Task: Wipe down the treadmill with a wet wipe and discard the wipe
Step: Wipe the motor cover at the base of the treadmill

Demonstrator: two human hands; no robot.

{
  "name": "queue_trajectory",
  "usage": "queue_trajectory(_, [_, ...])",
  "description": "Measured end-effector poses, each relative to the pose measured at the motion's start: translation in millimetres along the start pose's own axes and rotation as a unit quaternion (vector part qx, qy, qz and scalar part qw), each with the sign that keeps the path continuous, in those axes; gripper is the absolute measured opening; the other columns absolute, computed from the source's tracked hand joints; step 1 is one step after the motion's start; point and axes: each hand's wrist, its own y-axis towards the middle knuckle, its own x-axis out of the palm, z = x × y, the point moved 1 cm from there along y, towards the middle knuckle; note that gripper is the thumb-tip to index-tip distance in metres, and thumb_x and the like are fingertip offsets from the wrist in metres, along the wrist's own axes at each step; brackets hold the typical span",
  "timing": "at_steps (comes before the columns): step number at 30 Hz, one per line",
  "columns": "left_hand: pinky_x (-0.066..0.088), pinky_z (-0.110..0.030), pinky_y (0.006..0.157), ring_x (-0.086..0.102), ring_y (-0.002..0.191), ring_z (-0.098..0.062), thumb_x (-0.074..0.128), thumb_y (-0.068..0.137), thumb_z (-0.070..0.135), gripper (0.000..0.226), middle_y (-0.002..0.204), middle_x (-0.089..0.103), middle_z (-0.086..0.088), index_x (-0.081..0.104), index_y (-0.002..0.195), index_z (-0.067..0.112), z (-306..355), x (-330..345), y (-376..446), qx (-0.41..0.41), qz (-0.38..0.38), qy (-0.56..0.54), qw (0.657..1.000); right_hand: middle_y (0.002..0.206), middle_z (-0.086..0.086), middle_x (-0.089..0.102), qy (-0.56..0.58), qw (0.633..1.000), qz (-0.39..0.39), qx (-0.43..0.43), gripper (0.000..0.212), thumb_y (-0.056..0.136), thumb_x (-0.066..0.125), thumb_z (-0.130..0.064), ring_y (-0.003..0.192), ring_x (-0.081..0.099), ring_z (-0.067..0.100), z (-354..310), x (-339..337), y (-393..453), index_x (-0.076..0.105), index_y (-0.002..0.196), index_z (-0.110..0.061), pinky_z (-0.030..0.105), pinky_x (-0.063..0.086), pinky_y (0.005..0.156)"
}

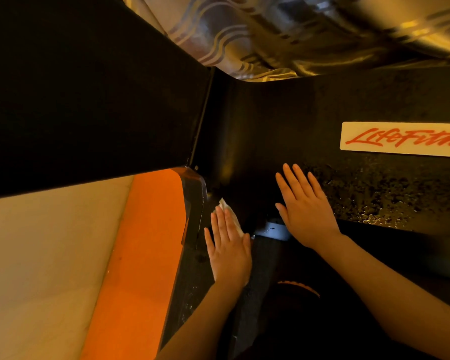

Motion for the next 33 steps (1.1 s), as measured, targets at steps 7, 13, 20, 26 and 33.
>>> queue_trajectory(7, [0.0, -0.043, 0.122, -0.009, 0.151, -0.019, 0.013, 0.099, 0.052, 0.07, 0.163, 0.002, -0.008, -0.004, 0.155, 0.013, -23.1, -0.4, -5.7, -0.036, -0.006, -0.019, 0.999, 0.159, 0.019, 0.026, 0.002, 1.0, -0.005, 0.0, 0.066, 0.098, 0.022, -0.043, 0.148, 0.021, 0.034, 1.2, 0.1, -0.9, 0.032, 0.151, -0.004, 0.048, 0.016, 0.119])
queue_trajectory(13, [-0.009, -0.04, 0.119, -0.016, 0.149, -0.02, 0.022, 0.104, 0.047, 0.07, 0.163, -0.012, -0.009, -0.01, 0.154, 0.01, -16.3, -21.8, 46.7, -0.148, -0.018, -0.079, 0.986, 0.159, 0.018, 0.027, 0.002, 1.0, -0.006, -0.003, 0.066, 0.098, 0.022, -0.043, 0.148, 0.022, 0.034, 2.1, 0.9, -1.5, 0.033, 0.151, -0.005, 0.048, 0.016, 0.119])
queue_trajectory(20, [0.0, -0.039, 0.121, 0.004, 0.151, -0.023, 0.028, 0.104, 0.041, 0.067, 0.164, 0.007, -0.011, 0.006, 0.156, 0.007, -32.8, -24.3, 54.7, -0.156, -0.011, -0.119, 0.981, 0.158, 0.019, 0.028, 0.0, 1.0, -0.005, -0.003, 0.065, 0.098, 0.024, -0.042, 0.148, 0.023, 0.034, 1.7, 1.1, -1.8, 0.035, 0.15, -0.004, 0.048, 0.015, 0.118])
queue_trajectory(26, [0.015, -0.045, 0.118, 0.041, 0.135, -0.029, 0.028, 0.102, 0.033, 0.051, 0.145, 0.047, -0.013, 0.041, 0.143, 0.005, -75.6, -14.8, 29.1, -0.187, -0.055, -0.081, 0.977, 0.159, 0.018, 0.027, -0.003, 1.0, -0.006, -0.003, 0.066, 0.098, 0.023, -0.043, 0.148, 0.022, 0.034, 1.6, 1.8, -1.9, 0.034, 0.151, -0.005, 0.048, 0.015, 0.118])
queue_trajectory(33, [0.017, -0.038, 0.12, 0.014, 0.15, -0.025, 0.033, 0.106, 0.028, 0.059, 0.163, 0.012, -0.011, 0.013, 0.156, 0.005, -47.9, -29.5, 53.4, -0.133, -0.026, -0.143, 0.98, 0.158, 0.019, 0.028, -0.005, 1.0, 0.002, -0.004, 0.065, 0.098, 0.023, -0.042, 0.148, 0.023, 0.034, 2.1, 2.3, -1.8, 0.034, 0.15, -0.005, 0.047, 0.014, 0.118])
